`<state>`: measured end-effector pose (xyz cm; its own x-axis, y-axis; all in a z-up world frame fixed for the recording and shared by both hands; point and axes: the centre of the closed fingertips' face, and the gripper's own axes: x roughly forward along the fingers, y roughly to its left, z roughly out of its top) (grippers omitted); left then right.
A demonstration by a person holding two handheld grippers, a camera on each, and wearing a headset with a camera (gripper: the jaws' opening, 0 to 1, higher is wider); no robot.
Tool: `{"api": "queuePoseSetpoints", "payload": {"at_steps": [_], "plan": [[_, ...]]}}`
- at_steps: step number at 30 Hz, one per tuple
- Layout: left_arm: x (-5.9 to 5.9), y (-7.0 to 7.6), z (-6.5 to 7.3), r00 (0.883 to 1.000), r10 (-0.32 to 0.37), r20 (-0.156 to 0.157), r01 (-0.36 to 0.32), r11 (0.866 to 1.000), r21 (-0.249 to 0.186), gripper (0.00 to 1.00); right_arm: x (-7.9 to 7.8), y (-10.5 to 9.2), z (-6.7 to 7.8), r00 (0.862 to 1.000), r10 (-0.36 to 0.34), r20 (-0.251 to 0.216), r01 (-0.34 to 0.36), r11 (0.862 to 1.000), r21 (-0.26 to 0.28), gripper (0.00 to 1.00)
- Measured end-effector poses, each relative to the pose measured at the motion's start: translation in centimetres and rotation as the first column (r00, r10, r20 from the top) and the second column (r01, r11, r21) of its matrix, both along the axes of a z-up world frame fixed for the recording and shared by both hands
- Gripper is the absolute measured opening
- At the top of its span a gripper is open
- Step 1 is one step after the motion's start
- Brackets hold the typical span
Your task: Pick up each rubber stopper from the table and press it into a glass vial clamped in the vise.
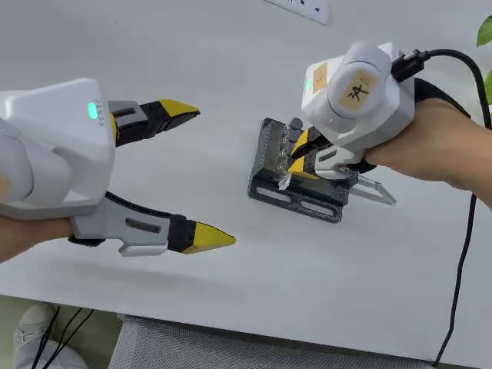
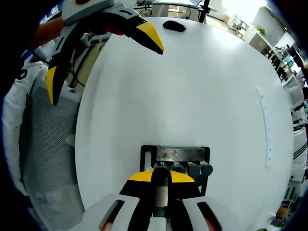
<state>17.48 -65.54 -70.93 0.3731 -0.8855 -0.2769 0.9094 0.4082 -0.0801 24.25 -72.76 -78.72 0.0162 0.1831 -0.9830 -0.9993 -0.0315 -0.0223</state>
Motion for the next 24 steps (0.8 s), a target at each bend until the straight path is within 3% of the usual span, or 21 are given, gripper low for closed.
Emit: {"api": "queuePoseSetpoints", "payload": {"at_steps": [2,9,16,24], "plan": [[0.07,-0.05,0.03,1.0,0.0,0.001,0.0,1.0,0.0,0.88,-0.02,0.14,0.08,1.0,0.019,0.006,-0.019,1.0,-0.012,0.05],[0.16,-0.42,0.29,1.0,-0.004,0.001,0.004,1.0,-0.01,0.87,0.25,-0.14,0.17,1.0,-0.014,-0.012,0.014,1.0,-0.01,0.05],[0.03,-0.65,0.49,1.0,-0.011,0.001,0.011,1.0,-0.011,0.87,0.08,0.36,0.26,1.0,0.016,-0.019,-0.017,1.0,-0.025,0.05],[0.01,-0.51,0.41,1.0,-0.01,0.001,0.01,1.0,-0.017,0.87,0.27,0.11,0.27,0.997,-0.016,-0.071,0.013,0.999,-0.048,0.05]]}}
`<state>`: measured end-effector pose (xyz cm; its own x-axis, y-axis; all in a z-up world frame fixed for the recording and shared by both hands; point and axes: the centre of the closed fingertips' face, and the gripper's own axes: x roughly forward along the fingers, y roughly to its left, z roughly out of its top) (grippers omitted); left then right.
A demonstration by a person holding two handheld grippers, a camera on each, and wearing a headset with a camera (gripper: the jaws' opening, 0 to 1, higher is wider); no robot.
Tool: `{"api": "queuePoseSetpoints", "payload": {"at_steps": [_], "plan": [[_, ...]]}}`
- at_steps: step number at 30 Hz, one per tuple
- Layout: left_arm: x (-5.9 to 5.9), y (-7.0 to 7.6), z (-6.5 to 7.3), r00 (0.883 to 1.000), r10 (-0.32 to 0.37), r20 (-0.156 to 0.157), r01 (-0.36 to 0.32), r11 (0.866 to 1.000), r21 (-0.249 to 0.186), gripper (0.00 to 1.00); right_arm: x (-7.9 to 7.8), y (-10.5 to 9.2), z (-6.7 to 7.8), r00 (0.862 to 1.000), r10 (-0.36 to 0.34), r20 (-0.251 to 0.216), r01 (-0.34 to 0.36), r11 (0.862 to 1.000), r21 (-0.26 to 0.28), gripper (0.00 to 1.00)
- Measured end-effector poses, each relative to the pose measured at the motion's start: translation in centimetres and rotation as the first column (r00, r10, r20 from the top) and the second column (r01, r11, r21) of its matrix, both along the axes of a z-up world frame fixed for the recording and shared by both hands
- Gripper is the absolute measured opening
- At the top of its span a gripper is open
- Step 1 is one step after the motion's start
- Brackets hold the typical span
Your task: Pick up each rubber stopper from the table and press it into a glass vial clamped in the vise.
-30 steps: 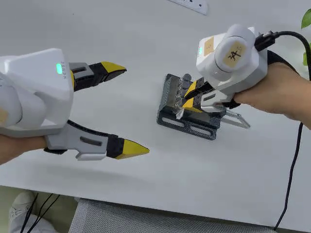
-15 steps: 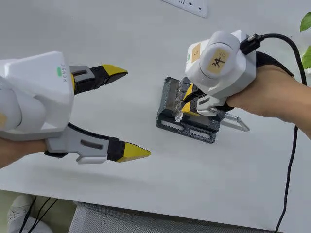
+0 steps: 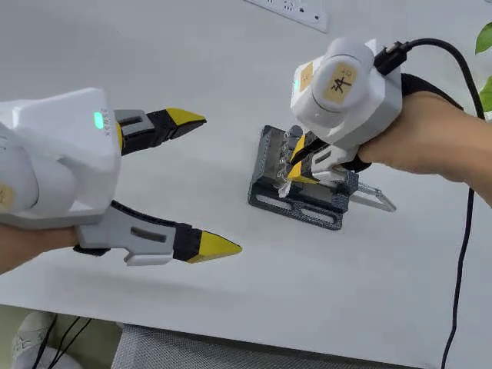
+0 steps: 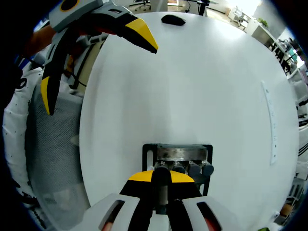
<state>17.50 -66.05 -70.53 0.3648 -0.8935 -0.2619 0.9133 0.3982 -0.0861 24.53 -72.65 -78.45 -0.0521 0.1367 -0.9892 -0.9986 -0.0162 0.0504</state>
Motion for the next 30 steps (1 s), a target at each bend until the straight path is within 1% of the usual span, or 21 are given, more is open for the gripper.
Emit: {"api": "queuePoseSetpoints", "payload": {"at_steps": [6,15,23,25,28,30], "plan": [[0.01,0.28,-0.07,1.0,0.008,-0.002,-0.008,1.0,-0.002,0.87,-0.13,-0.13,0.06,1.0,-0.014,-0.013,0.014,1.0,-0.019,0.04],[0.06,0.3,0.02,1.0,0.012,-0.002,-0.012,1.0,-0.005,0.87,-0.12,0.07,-0.17,1.0,0.002,-0.024,-0.003,0.999,-0.047,0.04],[0.06,0.03,0.13,1.0,0.009,-0.003,-0.009,1.0,-0.006,0.86,-0.05,-0.01,-0.12,0.998,-0.051,-0.039,0.05,0.999,-0.022,0.04],[0.04,-0.03,0.15,1.0,0.007,-0.003,-0.007,1.0,-0.006,0.86,-0.03,-0.08,-0.09,0.997,-0.059,-0.043,0.059,0.998,-0.008,0.04],[0.0,-0.04,0.19,1.0,0.006,-0.002,-0.006,1.0,-0.004,0.86,0.07,-0.2,-0.15,0.995,-0.089,-0.044,0.09,0.996,0.026,0.03],[0.04,0.04,0.18,1.0,0.01,-0.003,-0.01,1.0,-0.004,0.86,-0.13,-0.19,-0.11,0.995,-0.095,-0.032,0.096,0.995,0.042,0.03]]}}
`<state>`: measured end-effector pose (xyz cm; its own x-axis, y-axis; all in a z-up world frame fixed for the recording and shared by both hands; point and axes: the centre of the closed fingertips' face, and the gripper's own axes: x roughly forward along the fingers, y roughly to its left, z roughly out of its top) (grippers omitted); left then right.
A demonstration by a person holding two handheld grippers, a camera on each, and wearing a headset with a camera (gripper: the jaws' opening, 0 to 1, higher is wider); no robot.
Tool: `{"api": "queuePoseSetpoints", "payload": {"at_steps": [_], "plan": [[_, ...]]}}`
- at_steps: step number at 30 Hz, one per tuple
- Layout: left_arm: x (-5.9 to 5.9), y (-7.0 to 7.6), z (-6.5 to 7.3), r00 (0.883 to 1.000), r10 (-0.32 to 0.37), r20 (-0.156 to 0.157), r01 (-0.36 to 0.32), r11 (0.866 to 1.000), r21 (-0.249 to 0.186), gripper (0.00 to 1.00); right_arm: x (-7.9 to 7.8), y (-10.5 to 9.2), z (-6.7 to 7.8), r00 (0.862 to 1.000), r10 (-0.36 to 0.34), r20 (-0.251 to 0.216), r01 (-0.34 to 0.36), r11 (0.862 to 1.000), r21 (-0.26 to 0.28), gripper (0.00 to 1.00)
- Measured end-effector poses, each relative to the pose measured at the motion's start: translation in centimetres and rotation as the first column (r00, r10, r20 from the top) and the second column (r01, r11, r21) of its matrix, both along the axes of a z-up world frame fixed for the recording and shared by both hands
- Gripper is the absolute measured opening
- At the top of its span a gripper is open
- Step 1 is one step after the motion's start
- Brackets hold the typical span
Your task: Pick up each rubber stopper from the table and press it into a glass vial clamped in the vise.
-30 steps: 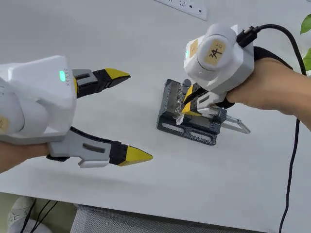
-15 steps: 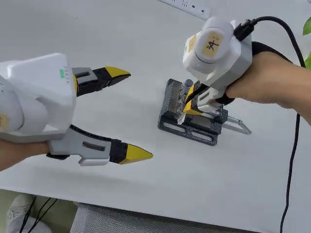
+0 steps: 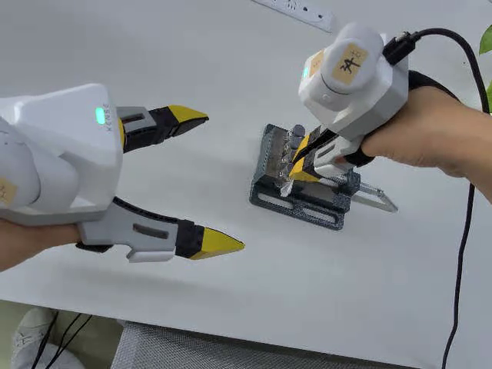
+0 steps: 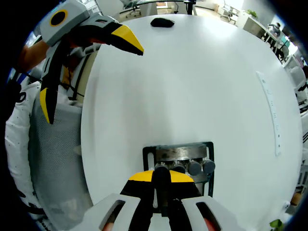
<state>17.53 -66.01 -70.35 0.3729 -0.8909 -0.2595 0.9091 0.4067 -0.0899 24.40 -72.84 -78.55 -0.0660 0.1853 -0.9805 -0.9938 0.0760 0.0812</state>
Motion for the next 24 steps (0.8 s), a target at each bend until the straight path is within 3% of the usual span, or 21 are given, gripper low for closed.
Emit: {"api": "queuePoseSetpoints", "payload": {"at_steps": [10,24], "plan": [[0.0,-0.02,0.23,1.0,-0.004,0.002,0.004,1.0,0.001,0.86,-0.23,0.18,0.15,0.998,0.005,0.066,-0.009,0.997,0.073,0.06],[-0.21,0.15,-0.05,1.0,-0.004,-0.006,0.004,1.0,0.003,0.85,-0.08,0.44,0.18,0.998,-0.008,0.068,0.002,0.995,0.098,0.07]]}}
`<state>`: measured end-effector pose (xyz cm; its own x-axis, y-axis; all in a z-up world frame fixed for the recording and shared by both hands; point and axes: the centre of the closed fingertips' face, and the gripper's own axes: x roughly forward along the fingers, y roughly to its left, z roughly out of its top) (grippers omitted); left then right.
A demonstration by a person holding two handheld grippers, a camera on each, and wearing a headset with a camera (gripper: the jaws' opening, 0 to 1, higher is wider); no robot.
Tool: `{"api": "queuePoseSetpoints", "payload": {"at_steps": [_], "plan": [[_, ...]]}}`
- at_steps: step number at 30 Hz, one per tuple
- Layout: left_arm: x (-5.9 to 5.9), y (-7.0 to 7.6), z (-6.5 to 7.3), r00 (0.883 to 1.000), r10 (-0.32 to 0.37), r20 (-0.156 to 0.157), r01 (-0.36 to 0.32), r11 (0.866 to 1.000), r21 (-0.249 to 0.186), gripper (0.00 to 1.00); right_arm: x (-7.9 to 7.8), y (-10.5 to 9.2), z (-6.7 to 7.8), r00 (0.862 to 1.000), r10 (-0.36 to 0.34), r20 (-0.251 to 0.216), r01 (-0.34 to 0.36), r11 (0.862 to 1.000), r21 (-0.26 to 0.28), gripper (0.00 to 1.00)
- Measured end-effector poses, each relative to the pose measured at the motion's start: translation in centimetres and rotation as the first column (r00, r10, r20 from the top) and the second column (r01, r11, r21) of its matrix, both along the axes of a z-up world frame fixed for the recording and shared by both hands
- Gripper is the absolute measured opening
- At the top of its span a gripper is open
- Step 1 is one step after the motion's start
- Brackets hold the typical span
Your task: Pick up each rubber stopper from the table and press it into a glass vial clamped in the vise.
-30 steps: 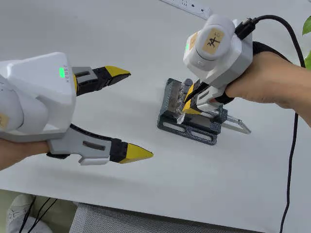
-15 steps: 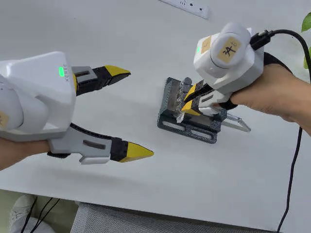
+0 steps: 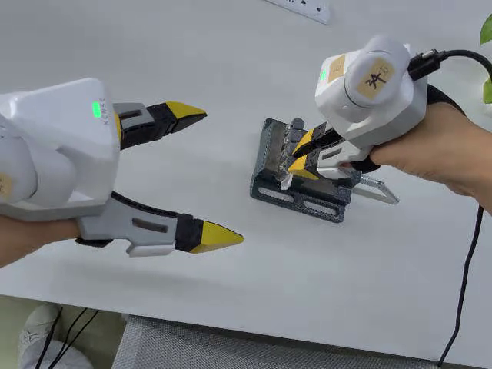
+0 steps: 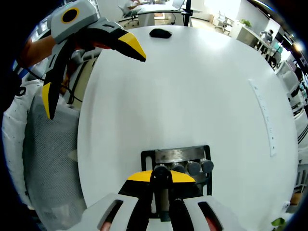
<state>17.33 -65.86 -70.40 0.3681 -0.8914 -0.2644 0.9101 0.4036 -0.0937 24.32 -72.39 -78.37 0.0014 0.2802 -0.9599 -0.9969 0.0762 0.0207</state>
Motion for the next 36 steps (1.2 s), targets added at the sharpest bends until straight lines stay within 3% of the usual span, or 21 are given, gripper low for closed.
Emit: {"api": "queuePoseSetpoints", "payload": {"at_steps": [27,36], "plan": [[0.03,-0.1,-0.09,1.0,0.003,-0.006,-0.003,1.0,-0.008,0.82,0.09,-0.26,-0.1,1.0,0.01,-0.003,-0.01,1.0,-0.004,0.06],[-0.03,-0.33,-0.1,1.0,-0.001,-0.008,0.001,1.0,-0.006,0.82,0.26,-0.41,-0.08,0.999,-0.036,-0.001,0.036,0.998,0.044,0.05]]}}
